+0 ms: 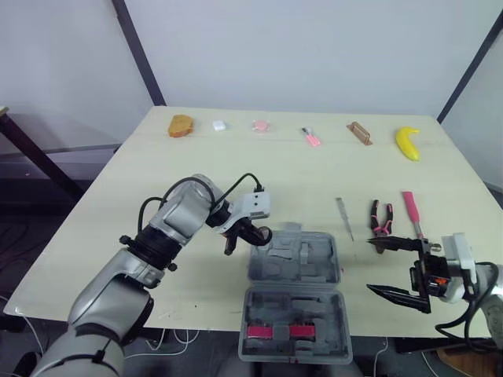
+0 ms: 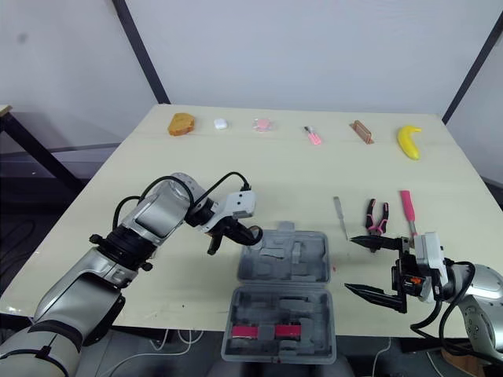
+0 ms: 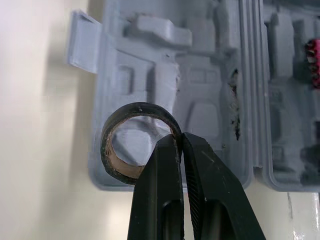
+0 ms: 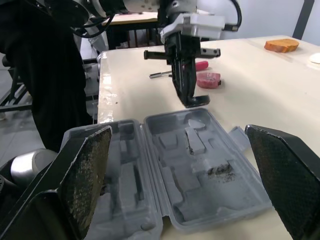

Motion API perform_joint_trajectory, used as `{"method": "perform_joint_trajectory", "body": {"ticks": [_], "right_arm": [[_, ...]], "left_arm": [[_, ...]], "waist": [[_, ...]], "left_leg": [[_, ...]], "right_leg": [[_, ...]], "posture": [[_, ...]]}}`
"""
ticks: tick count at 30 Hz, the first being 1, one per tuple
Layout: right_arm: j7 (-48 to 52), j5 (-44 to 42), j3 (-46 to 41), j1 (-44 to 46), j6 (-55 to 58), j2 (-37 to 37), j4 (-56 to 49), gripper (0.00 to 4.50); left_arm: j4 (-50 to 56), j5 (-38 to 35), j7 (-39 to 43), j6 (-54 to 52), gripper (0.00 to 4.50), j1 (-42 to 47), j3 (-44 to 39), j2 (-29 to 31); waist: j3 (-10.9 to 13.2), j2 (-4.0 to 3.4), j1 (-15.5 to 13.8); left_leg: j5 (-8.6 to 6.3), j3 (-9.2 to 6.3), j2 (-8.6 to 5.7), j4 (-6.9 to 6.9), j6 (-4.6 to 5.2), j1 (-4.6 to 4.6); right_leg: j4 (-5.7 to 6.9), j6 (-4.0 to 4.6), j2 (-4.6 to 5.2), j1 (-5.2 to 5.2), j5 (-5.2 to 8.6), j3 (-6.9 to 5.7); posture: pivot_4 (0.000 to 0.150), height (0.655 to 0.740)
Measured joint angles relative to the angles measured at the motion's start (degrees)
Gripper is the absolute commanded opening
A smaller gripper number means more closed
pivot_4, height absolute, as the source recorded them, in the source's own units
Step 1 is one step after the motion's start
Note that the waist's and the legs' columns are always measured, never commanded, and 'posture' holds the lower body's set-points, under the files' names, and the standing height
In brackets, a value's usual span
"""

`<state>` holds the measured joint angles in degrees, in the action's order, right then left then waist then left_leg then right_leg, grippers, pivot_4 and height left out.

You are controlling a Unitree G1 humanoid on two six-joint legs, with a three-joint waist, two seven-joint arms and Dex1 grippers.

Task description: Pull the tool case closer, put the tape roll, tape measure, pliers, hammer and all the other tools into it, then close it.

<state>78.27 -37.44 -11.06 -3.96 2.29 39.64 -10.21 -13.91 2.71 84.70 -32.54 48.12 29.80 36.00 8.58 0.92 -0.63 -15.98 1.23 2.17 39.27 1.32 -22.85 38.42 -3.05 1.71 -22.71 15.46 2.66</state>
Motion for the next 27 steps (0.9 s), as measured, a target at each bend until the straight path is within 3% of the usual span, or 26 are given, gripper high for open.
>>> {"method": "perform_joint_trajectory", "body": {"ticks": [27], "right_arm": [[-0.05,0.21,-0.20,0.09,-0.34,-0.07,0.11,4.50]], "left_arm": [[-19.84,1.03,-0.22,10.74,0.05,3.14,-0.40,-5.55]], "waist": [[0.01,0.01,-0.05]], "left_leg": [[0.00,0.00,0.00,0.00,0.00,-0.02]], "right_leg": [[0.00,0.00,0.00,0.00,0.00,-0.03]], "posture": [[0.150,0.7400]]}}
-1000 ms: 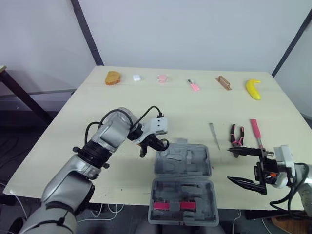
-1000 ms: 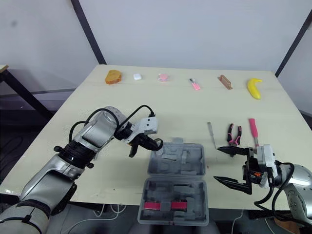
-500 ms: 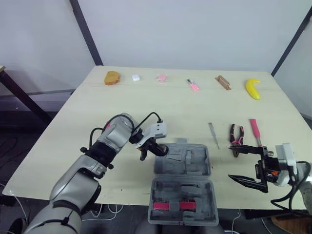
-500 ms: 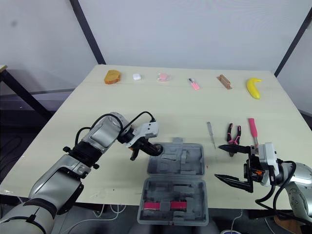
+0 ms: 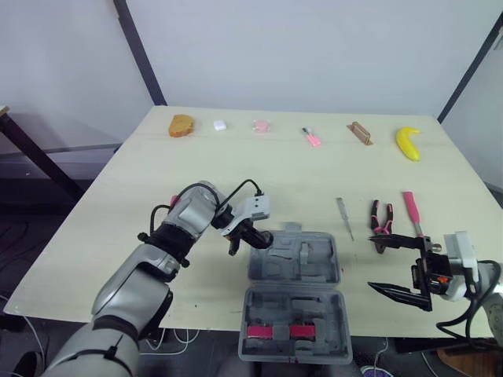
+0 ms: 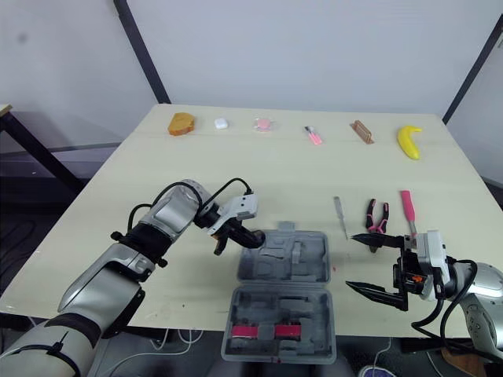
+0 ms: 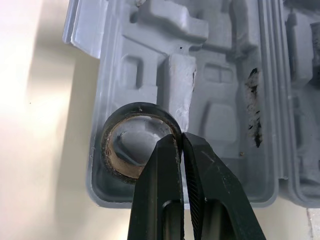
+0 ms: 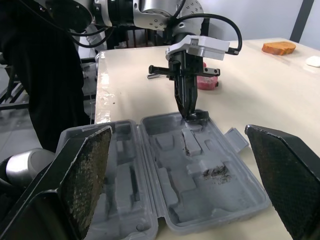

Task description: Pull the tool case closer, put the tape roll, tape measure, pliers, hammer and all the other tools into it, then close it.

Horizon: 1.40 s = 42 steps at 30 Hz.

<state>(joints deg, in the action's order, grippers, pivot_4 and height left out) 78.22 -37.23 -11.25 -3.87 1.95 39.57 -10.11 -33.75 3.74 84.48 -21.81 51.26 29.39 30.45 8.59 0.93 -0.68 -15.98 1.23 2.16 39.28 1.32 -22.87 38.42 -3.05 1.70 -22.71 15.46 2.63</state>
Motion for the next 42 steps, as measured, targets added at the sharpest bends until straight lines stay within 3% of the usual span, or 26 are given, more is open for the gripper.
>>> {"method": "perform_joint_trajectory", "body": {"ticks": [29,30,38,42], "right_arm": [[-1.19,0.53,0.04,-0.94,-0.90,-0.64,-0.28,4.50],[-1.19,0.53,0.03,-1.02,-0.93,-0.64,-0.28,4.50],[-1.19,0.58,0.02,-1.67,-0.99,-0.64,-0.26,4.50],[-1.19,0.60,0.01,-1.67,-1.07,-0.64,-0.09,4.50]], "left_arm": [[-3.47,0.01,-0.56,1.20,0.05,0.22,-2.24,-1.89],[-3.47,0.01,-0.55,1.19,0.72,0.22,-2.24,-1.89],[-3.46,0.09,-0.52,1.25,4.44,0.22,-2.23,-1.88],[-3.44,0.18,-0.43,1.43,4.44,0.23,-2.24,-1.86]], "waist": [[0.00,0.00,-0.05],[0.00,0.00,-0.06],[0.00,0.00,-0.02],[0.00,0.00,-0.02]], "left_leg": [[0.00,-0.01,0.00,0.00,0.00,0.00],[0.00,-0.01,0.00,0.00,0.00,0.00],[0.00,-0.01,0.00,0.00,0.00,0.00],[0.00,-0.01,0.00,0.00,0.00,0.00]], "right_leg": [[0.00,0.00,0.01,0.00,0.00,0.00],[0.00,0.00,0.01,0.00,0.00,0.00],[0.00,0.00,0.00,0.00,0.00,0.00],[0.00,0.00,0.00,0.00,0.00,0.00]], "posture": [[0.150,0.7400],[0.150,0.7400],[0.150,0.7400],[0.150,0.7400]]}}
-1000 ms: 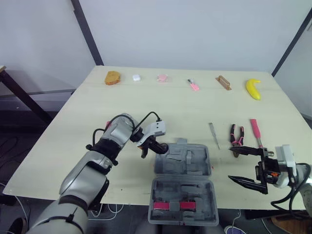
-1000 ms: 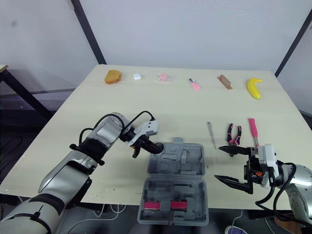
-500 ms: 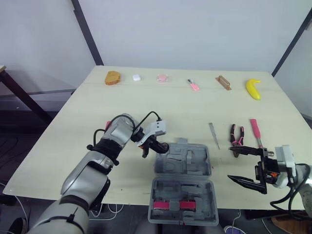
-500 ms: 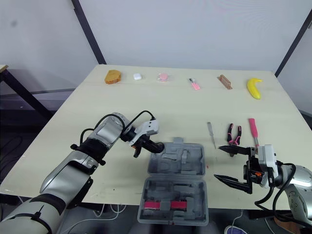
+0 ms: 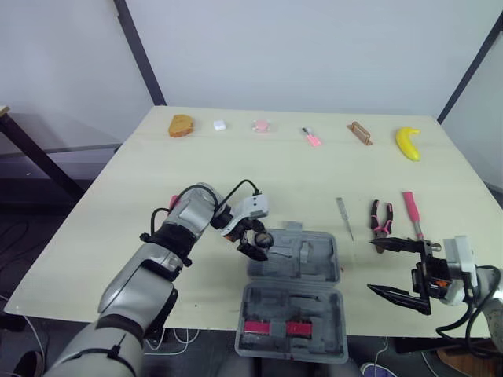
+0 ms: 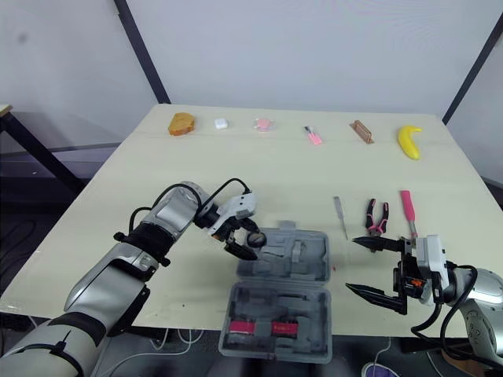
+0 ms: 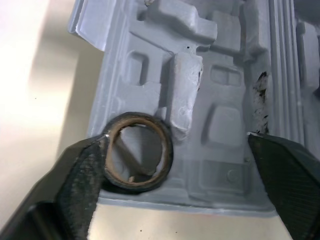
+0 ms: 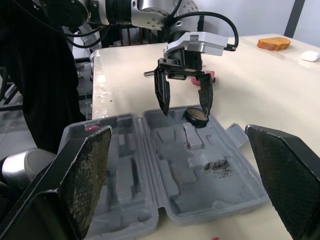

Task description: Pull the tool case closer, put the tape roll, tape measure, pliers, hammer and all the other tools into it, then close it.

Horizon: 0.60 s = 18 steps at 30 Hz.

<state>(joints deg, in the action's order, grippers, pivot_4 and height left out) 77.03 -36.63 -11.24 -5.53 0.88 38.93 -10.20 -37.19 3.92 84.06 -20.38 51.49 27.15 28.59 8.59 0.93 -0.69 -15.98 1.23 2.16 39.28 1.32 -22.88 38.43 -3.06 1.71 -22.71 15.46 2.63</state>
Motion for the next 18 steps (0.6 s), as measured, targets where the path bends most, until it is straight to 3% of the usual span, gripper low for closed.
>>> {"method": "perform_joint_trajectory", "body": {"ticks": [18], "right_arm": [[0.02,0.29,0.00,0.09,-1.17,0.00,1.42,4.50]], "left_arm": [[8.84,-1.00,2.59,-4.93,4.44,-0.63,-0.33,1.47]], "waist": [[0.00,0.00,0.01]], "left_leg": [[0.00,-0.03,0.00,0.00,0.00,0.00]], "right_leg": [[0.00,0.00,0.00,0.00,0.00,0.01]], "posture": [[0.150,0.7400]]}}
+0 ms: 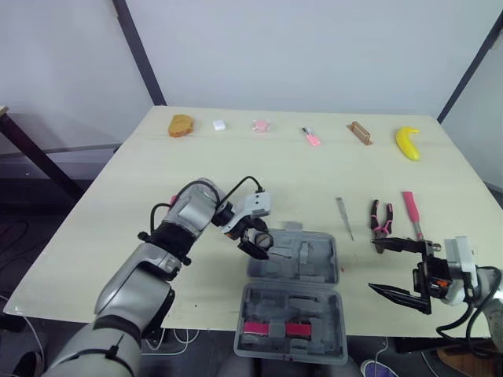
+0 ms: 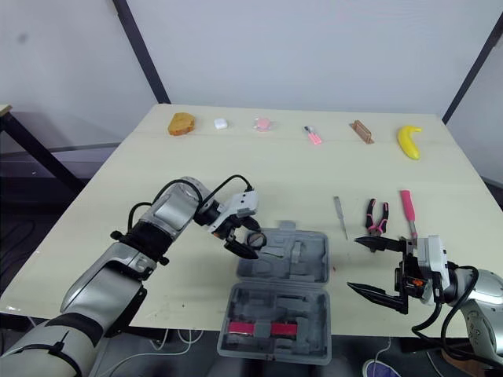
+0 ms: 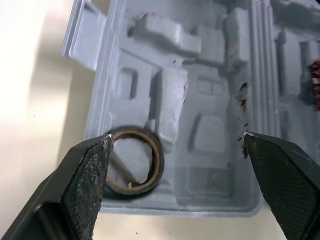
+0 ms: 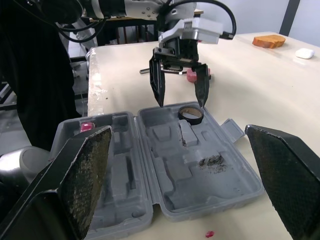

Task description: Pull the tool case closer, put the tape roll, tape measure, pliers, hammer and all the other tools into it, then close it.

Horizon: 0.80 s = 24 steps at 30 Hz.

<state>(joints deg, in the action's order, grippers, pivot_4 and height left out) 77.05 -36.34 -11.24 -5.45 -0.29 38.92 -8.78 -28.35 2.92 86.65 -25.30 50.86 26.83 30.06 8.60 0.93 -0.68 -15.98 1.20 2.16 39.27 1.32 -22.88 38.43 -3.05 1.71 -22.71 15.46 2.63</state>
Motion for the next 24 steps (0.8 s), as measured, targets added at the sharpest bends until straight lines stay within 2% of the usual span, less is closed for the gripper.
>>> {"method": "perform_joint_trajectory", "body": {"ticks": [4,12,16,17,19,24], "right_arm": [[-0.03,0.11,0.00,-0.01,-0.07,-0.21,0.02,4.50],[-1.14,0.94,0.10,-0.51,-1.08,-2.40,0.09,4.50],[-1.88,1.38,0.12,-1.08,-1.67,-3.43,0.02,4.50],[-2.11,1.61,0.12,-1.21,-1.94,-3.60,0.02,4.50],[-2.39,1.89,0.12,-1.20,-2.43,-3.82,0.03,4.50],[-3.02,2.90,0.31,-1.14,-3.03,-4.97,0.12,4.50]], "left_arm": [[3.55,-3.32,0.36,-2.02,4.44,-1.51,-2.74,0.47],[7.49,-13.06,-1.90,1.10,4.44,-8.84,-15.00,1.99],[7.35,-14.87,-2.26,4.64,3.23,-13.54,-17.37,2.30],[7.27,-15.30,-2.62,5.48,2.65,-14.12,-17.68,2.26],[6.73,-15.62,-3.09,7.28,1.77,-14.18,-18.12,1.91],[2.55,-15.70,-3.97,14.01,1.77,-13.90,-18.55,-0.47]], "waist": [[0.00,0.00,0.01],[0.01,-0.03,0.10],[0.01,-0.03,-0.01],[0.01,-0.03,-0.16],[0.01,-0.03,-0.24],[0.01,-0.03,-0.04]], "left_leg": [[0.00,-0.04,0.00,0.00,0.00,0.00],[0.00,-0.06,0.02,0.00,0.00,0.03],[0.00,-0.06,0.02,0.00,0.00,0.04],[0.00,-0.06,0.02,0.01,0.00,0.03],[0.00,-0.05,0.00,0.01,0.00,0.03],[0.00,-0.01,-0.01,0.02,0.00,0.03]], "right_leg": [[0.00,0.00,0.00,0.00,0.00,0.00],[0.06,0.00,0.02,-0.01,0.00,0.01],[0.06,0.00,0.03,0.00,0.00,0.01],[0.06,0.00,0.05,0.00,0.00,-0.01],[0.06,0.00,0.07,0.01,0.00,-0.03],[0.06,0.00,0.05,0.01,0.00,-0.02]], "posture": [[0.150,0.7400],[0.150,0.7400],[0.150,0.7400],[0.150,0.7400],[0.150,0.7400],[0.150,0.7400]]}}
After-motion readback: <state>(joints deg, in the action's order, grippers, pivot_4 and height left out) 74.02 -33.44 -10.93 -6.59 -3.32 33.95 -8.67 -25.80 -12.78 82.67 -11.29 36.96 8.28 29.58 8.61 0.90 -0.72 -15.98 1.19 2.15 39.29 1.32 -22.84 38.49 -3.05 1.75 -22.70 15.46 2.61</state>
